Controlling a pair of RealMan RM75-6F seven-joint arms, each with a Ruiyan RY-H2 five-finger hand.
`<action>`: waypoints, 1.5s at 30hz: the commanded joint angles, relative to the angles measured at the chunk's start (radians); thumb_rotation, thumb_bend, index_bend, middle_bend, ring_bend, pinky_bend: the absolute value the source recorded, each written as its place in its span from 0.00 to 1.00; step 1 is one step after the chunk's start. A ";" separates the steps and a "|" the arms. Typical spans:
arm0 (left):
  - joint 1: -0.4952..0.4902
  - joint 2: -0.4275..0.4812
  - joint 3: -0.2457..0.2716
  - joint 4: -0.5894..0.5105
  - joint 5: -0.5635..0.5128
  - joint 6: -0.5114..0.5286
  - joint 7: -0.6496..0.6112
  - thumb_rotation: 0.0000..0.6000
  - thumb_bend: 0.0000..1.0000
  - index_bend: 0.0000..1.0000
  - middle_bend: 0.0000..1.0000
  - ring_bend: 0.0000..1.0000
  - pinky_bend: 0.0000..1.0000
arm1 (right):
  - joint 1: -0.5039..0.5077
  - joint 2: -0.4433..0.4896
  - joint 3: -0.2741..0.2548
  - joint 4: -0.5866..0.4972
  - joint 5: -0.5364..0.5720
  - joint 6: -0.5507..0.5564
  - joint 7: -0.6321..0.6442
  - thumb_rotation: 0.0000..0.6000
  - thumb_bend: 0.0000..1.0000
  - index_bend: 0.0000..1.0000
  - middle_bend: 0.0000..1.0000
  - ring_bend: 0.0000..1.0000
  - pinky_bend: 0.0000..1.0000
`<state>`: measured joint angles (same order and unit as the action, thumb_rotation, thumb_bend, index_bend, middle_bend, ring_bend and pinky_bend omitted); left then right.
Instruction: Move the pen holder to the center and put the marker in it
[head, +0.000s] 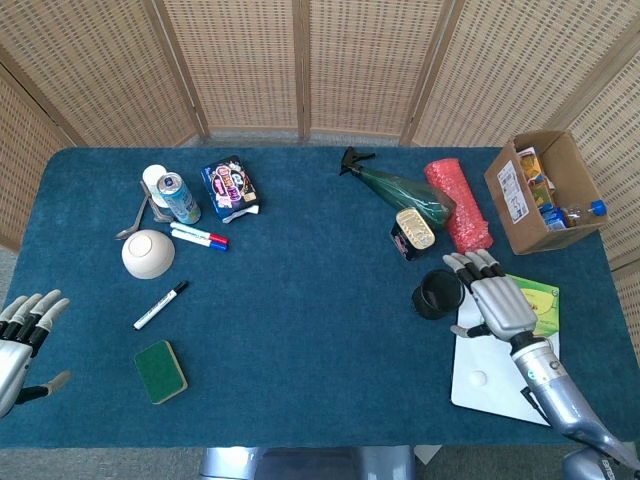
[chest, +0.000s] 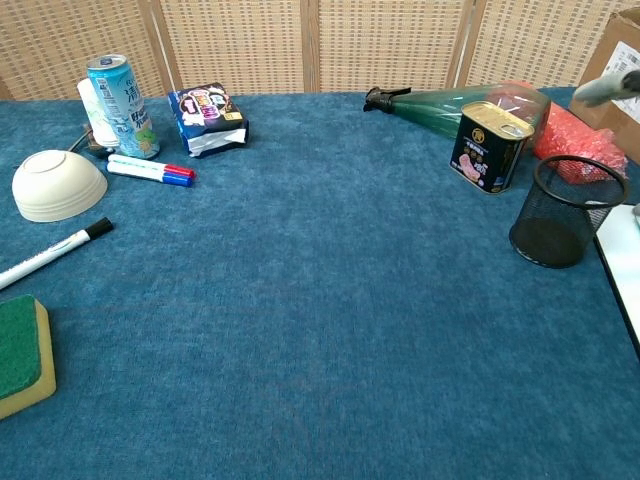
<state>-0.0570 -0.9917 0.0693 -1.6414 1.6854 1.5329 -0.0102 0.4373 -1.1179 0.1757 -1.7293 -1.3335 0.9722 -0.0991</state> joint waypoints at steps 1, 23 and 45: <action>0.001 0.000 0.000 0.000 0.000 0.001 0.000 1.00 0.04 0.03 0.00 0.00 0.00 | 0.036 -0.004 -0.001 -0.005 0.041 -0.052 -0.024 1.00 0.00 0.00 0.00 0.00 0.07; 0.001 0.005 -0.006 0.006 -0.009 0.000 -0.023 1.00 0.04 0.03 0.00 0.00 0.00 | 0.135 -0.143 -0.019 0.153 0.136 -0.104 -0.063 1.00 0.00 0.00 0.03 0.02 0.25; -0.006 -0.002 -0.006 0.002 -0.006 -0.013 -0.009 1.00 0.04 0.03 0.00 0.00 0.00 | 0.084 -0.255 -0.081 0.340 -0.147 0.122 0.189 1.00 0.00 0.48 0.50 0.43 0.40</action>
<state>-0.0627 -0.9941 0.0636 -1.6398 1.6794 1.5196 -0.0194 0.5215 -1.3790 0.0985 -1.3765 -1.4681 1.0853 0.0878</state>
